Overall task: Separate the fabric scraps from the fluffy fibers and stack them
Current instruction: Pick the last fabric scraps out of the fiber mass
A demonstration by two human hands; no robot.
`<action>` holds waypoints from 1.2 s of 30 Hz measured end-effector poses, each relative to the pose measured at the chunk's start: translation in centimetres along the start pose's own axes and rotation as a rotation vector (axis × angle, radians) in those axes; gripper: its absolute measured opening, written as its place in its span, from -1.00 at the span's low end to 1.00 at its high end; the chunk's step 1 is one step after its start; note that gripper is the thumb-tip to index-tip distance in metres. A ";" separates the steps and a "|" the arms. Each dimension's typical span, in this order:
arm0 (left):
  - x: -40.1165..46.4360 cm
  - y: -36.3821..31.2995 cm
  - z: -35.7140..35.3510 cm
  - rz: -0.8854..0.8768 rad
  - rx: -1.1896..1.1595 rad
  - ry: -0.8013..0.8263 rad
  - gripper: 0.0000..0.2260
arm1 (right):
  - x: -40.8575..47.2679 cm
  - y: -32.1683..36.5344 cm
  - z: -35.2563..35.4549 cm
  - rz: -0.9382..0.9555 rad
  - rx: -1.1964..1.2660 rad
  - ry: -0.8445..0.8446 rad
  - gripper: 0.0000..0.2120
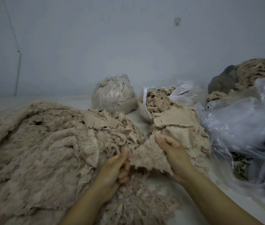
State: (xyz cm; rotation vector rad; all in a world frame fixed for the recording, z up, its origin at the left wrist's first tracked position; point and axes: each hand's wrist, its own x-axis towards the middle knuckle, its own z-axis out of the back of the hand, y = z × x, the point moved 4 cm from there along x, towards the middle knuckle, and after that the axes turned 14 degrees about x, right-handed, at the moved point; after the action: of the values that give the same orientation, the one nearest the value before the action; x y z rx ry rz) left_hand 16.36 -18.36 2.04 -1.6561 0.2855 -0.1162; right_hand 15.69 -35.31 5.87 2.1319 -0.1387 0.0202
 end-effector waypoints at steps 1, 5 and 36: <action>0.0 0.1 -0.2 0.036 -0.029 0.031 -0.51 | 0.1 0.4 -0.2 0.016 0.007 0.025 -0.82; -0.6 0.7 -2.0 0.100 -0.125 0.274 -0.55 | -0.9 -1.1 -1.4 0.001 0.003 0.093 -0.84; 0.8 0.7 0.4 -0.237 0.275 -0.096 -0.78 | 2.9 -2.4 -0.6 0.051 -1.152 0.205 -0.80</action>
State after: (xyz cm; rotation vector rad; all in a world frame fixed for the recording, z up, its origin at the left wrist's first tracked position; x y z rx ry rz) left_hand 17.13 -18.25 1.27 -1.4115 -0.0021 -0.2429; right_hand 18.82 -33.79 4.41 0.9676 -0.0544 0.1504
